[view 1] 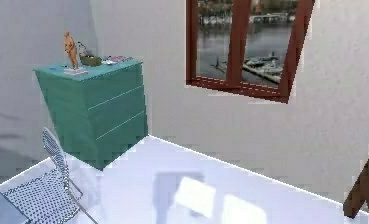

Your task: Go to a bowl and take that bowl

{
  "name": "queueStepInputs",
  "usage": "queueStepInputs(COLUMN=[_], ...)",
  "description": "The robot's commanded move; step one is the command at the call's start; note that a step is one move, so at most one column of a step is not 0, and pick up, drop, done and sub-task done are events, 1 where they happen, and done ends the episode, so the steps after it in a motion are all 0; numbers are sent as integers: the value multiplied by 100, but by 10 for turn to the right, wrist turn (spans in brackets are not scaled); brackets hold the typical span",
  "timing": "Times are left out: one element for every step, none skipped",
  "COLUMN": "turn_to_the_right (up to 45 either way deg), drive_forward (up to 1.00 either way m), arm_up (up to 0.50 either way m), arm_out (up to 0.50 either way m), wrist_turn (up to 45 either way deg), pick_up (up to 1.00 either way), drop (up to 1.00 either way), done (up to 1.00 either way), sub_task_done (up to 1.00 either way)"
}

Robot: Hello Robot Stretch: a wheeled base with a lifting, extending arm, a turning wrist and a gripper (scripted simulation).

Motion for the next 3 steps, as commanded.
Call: queueStepInputs(turn_to_the_right=[-450,-450,-390], drive_forward=[0,0,0], arm_up=[0,0,0], arm_out=[0,0,0], wrist_turn=[0,0,0], pick_up=[0,0,0], drop=[0,0,0], done=[0,0,0], sub_task_done=[0,0,0])
